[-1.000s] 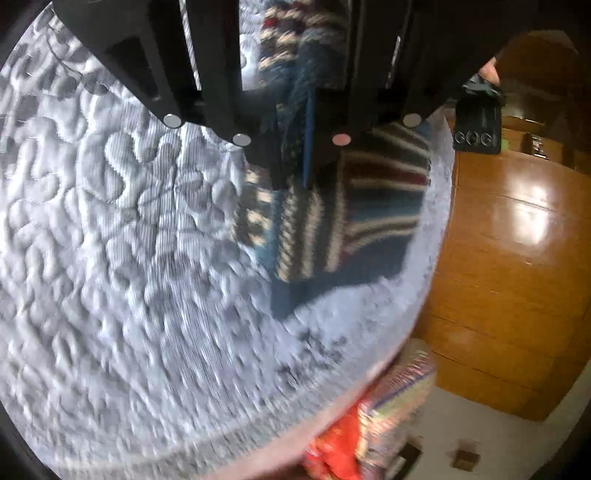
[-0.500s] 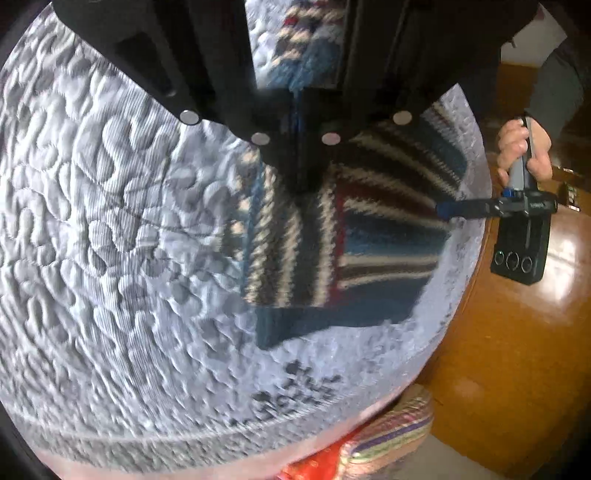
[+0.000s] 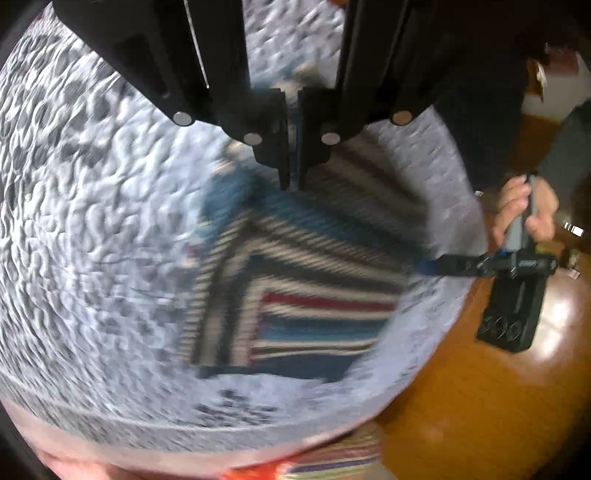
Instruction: Fold small clothes
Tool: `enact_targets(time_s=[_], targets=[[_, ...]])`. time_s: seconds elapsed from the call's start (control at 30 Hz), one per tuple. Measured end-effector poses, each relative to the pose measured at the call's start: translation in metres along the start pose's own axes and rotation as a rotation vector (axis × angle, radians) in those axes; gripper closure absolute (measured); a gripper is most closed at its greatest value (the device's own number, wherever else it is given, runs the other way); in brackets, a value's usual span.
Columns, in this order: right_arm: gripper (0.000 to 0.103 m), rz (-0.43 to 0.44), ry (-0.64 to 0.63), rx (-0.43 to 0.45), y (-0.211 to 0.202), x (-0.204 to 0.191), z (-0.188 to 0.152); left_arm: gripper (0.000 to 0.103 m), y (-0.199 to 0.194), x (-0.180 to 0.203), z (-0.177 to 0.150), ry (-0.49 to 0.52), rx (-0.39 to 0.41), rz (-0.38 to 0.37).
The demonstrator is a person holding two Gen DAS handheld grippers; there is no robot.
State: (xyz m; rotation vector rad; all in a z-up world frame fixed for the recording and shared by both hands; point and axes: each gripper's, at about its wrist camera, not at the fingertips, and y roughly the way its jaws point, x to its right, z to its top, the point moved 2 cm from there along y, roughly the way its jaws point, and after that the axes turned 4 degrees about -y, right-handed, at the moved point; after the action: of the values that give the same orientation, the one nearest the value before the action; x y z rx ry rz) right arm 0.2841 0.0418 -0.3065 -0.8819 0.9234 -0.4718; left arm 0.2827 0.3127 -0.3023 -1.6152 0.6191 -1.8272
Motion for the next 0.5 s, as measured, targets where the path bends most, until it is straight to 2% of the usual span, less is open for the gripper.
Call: enact_targets(time_s=[0.07,0.13,0.2,0.23,0.3,0.33,0.4,0.5], targets=[[0.103,-0.043,-0.023,-0.030,0.010,-0.006,-0.012,0.062,0.012,-0.007,-0.011,-0.013,-0.015,0.091],[0.103,-0.123,-0.027,-0.089,0.033,0.007,-0.029,0.067,0.031,-0.022,-0.019,-0.046,-0.052,0.117],[0.103,-0.102,0.019,-0.077,0.038,0.012,-0.030,0.072,0.042,-0.021,-0.027,-0.038,-0.088,0.142],[0.103,-0.098,0.035,-0.069,0.031,0.011,-0.030,0.070,0.042,-0.016,-0.030,-0.025,-0.093,0.157],[0.103,-0.090,0.047,-0.041,0.013,0.004,-0.031,0.064,0.028,-0.003,-0.034,-0.024,-0.059,0.095],[0.099,-0.079,0.053,-0.010,0.001,-0.002,-0.033,0.063,0.020,0.001,-0.040,-0.023,-0.040,0.081],[0.099,-0.097,0.060,0.006,-0.009,-0.004,-0.046,0.060,0.016,0.000,-0.050,-0.028,-0.030,0.114],[0.103,-0.187,0.079,-0.070,0.013,0.012,-0.063,0.059,0.033,-0.023,-0.065,-0.074,-0.058,0.222]])
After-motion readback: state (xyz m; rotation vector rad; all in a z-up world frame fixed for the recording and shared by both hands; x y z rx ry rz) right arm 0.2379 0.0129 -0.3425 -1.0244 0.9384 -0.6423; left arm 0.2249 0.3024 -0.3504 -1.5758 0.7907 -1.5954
